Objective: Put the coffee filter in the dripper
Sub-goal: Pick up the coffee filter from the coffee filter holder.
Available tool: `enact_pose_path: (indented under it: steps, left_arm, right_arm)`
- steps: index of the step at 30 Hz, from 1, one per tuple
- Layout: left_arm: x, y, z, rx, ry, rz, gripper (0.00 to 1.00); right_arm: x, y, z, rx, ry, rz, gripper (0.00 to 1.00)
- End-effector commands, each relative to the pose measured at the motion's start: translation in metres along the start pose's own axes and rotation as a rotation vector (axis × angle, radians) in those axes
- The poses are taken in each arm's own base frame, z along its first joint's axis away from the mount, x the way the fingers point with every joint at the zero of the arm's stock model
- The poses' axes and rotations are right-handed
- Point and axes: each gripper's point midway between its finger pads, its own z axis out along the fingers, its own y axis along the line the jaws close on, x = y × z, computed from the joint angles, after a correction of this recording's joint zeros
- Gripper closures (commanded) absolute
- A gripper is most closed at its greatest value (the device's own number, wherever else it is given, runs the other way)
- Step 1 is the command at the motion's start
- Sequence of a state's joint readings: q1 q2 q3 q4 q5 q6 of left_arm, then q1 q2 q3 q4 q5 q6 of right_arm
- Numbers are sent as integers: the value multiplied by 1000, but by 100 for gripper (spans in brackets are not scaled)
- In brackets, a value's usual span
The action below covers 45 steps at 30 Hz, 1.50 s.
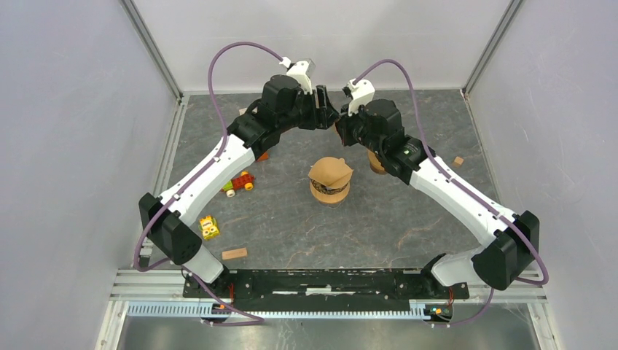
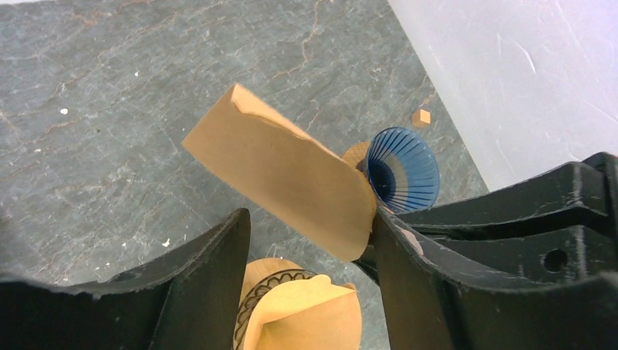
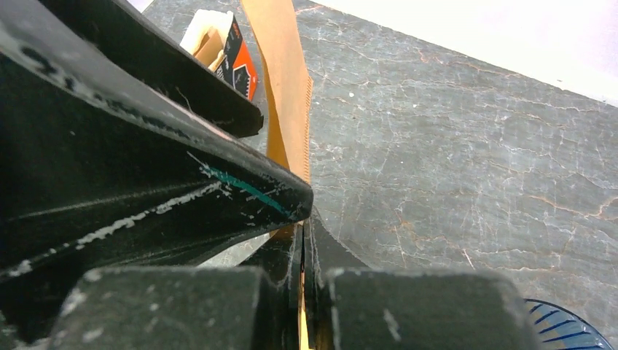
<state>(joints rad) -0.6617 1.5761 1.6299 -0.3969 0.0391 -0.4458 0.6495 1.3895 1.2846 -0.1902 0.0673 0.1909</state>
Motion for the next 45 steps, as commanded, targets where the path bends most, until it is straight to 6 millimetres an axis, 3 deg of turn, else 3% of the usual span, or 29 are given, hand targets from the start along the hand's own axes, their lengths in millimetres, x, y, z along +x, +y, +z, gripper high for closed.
enact_pose_path:
  steps: [1,13,23,45]
  left_arm:
    - [-14,-5,-4,-14,-36,-19,32]
    - [-14,-5,-7,-7,-42,-5,41]
    - [-12,-9,-18,31,-55,14,25]
    - [1,-7,0,39,-17,7,31]
  right_arm:
    - [-5,-6,0,36,-30,9,100]
    - [-6,-8,-4,45,-36,-5,100]
    - [-4,-13,-4,66,-39,-13,100]
    - [-3,-8,-5,41,-41,-12,100]
